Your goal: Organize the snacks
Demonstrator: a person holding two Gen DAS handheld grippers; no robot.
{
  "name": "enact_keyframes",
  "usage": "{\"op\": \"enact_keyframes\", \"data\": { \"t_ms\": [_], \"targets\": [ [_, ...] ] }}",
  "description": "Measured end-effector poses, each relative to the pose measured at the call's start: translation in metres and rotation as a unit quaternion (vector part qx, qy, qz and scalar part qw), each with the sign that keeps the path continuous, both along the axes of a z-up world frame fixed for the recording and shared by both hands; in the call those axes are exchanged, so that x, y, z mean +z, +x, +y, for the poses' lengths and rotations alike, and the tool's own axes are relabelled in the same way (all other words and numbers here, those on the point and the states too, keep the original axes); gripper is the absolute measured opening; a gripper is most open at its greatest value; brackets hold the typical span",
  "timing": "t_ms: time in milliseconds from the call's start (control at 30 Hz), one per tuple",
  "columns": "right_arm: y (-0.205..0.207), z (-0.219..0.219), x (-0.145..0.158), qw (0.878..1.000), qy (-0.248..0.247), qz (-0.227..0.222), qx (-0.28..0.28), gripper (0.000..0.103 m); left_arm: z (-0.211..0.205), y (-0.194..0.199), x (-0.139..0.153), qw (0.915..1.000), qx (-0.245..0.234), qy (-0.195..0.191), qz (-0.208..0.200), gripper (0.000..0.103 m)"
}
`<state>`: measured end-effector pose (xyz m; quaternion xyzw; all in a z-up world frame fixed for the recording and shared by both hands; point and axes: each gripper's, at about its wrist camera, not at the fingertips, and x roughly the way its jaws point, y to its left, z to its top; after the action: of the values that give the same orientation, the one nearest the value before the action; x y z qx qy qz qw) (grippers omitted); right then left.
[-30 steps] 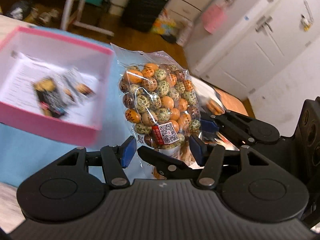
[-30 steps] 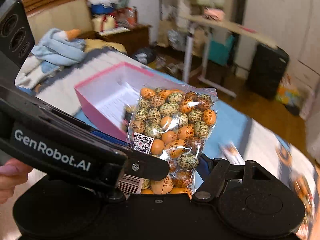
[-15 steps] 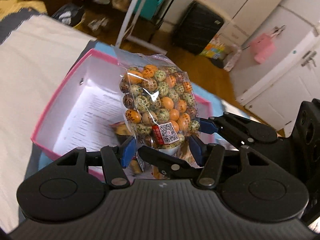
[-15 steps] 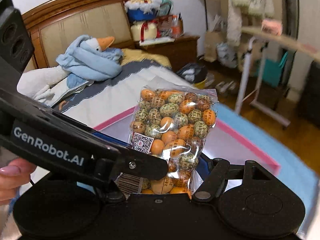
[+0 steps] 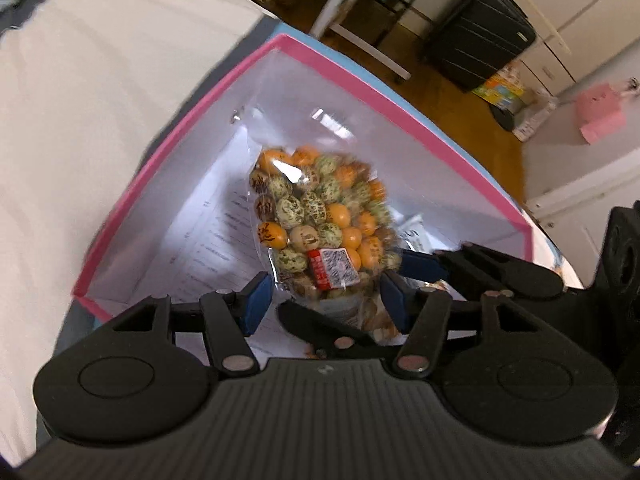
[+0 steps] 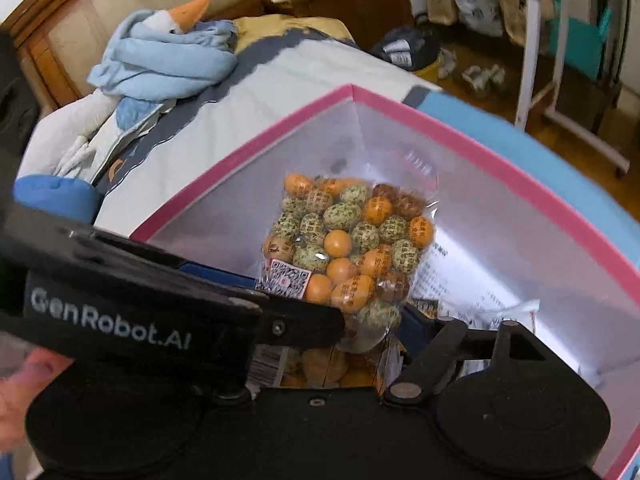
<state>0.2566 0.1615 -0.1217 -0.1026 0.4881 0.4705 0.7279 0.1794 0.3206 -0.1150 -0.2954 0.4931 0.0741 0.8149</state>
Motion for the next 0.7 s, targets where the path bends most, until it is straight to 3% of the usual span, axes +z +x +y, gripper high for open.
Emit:
{"op": "enact_keyframes", "data": {
  "t_ms": [167, 367, 533, 700],
  "targets": [
    [-0.009, -0.030, 0.024, 1.000, 0.018, -0.019, -0.002, 0.084, -0.015, -0.010, 0.028, 0.9960, -0.006, 0.076, -0.046, 0.062],
    [-0.032, -0.100, 0.087, 0.993, 0.018, -0.112, 0.012, 0.084, -0.047, -0.029, 0.071, 0.9911, -0.052, 0.092, -0.080, 0.062],
    [-0.042, -0.172, 0.130, 0.985, 0.016, -0.171, 0.000, 0.084, -0.092, -0.049, 0.103, 0.9792, -0.115, 0.129, -0.106, 0.062],
    [-0.041, -0.242, 0.141, 0.982, 0.030, -0.179, -0.047, 0.084, -0.153, -0.058, 0.120, 0.9639, -0.187, 0.140, -0.128, 0.062]
  ]
}}
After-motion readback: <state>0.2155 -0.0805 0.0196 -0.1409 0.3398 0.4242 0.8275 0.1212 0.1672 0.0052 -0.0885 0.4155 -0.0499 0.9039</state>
